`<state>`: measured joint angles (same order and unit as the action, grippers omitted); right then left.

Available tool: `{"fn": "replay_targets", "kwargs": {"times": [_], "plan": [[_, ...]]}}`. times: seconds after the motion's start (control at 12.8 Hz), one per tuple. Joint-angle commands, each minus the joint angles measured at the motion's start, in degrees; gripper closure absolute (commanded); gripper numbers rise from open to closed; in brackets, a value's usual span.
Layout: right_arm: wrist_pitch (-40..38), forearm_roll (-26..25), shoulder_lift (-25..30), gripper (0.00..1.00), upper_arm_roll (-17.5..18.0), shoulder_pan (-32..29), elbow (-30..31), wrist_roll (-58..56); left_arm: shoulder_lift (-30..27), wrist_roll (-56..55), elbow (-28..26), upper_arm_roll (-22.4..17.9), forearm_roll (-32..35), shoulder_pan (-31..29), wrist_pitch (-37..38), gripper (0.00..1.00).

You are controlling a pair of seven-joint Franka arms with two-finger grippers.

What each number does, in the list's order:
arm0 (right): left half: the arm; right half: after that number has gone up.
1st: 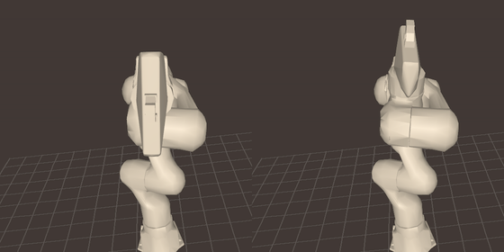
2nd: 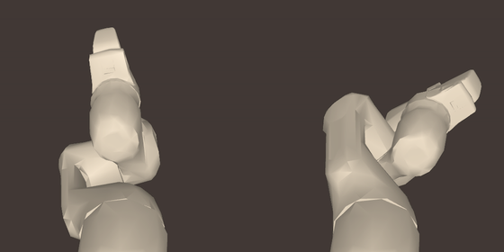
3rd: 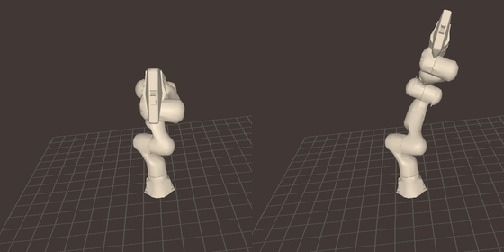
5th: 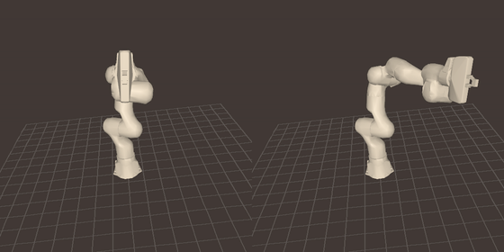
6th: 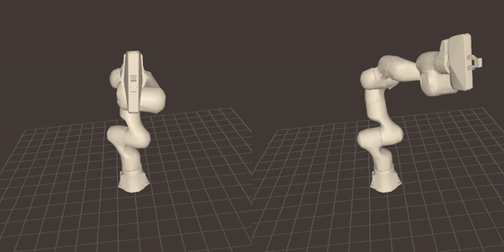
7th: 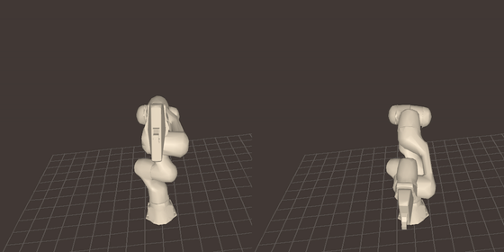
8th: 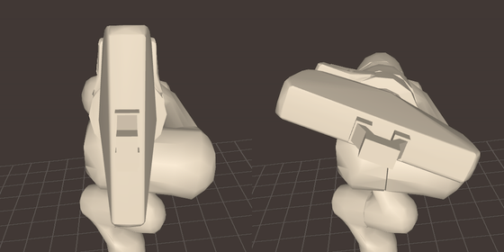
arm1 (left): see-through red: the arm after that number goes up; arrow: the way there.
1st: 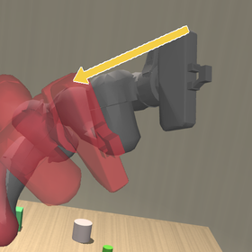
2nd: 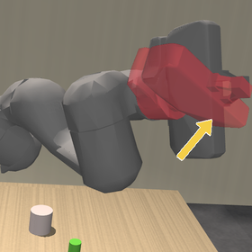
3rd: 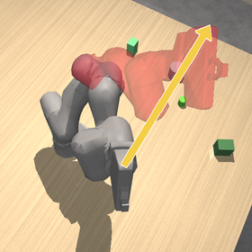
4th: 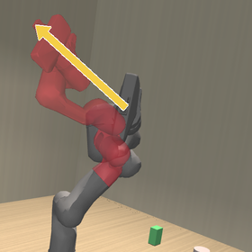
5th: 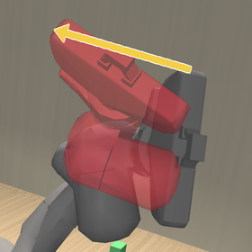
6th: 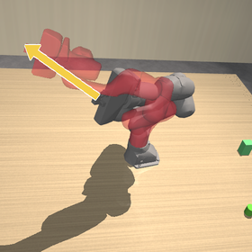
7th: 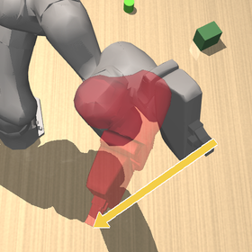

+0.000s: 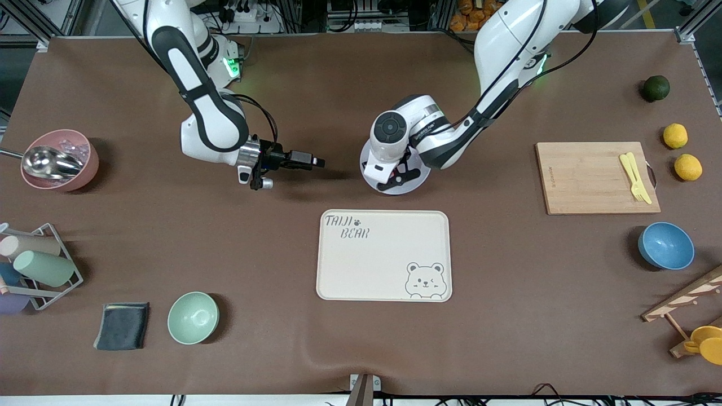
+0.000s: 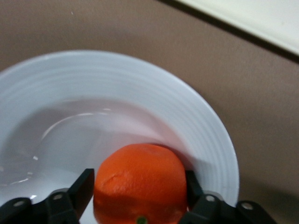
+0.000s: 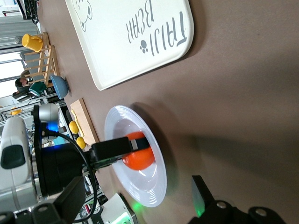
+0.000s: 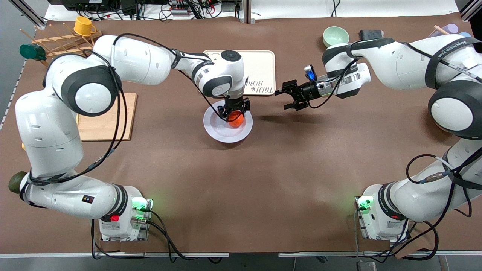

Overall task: Place orange and plate with both arms
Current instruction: 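Lower the orange onto the plate and open the left gripper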

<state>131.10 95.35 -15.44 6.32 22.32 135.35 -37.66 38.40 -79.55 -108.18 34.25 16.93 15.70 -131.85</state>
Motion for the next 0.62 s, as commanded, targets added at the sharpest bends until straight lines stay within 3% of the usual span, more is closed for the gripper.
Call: {"fn": "replay_targets", "kwargs": {"times": [0.0,0.23,0.55], "plan": [[0.6,2.2,0.0,0.00,-0.3,0.9,-0.3,-1.2,-2.0,-1.0,1.0,0.0,1.9,-2.2,0.1,0.00],[1.9,5.6,-0.1,0.06,-0.3,3.2,-0.4,-1.5,-8.9,-0.5,1.2,0.2,1.8,-4.7,2.8,0.00],[3.6,14.7,-2.6,0.14,-0.3,8.6,-1.0,-6.3,-16.2,3.2,10.0,0.4,1.2,-8.7,15.9,0.00]]}}
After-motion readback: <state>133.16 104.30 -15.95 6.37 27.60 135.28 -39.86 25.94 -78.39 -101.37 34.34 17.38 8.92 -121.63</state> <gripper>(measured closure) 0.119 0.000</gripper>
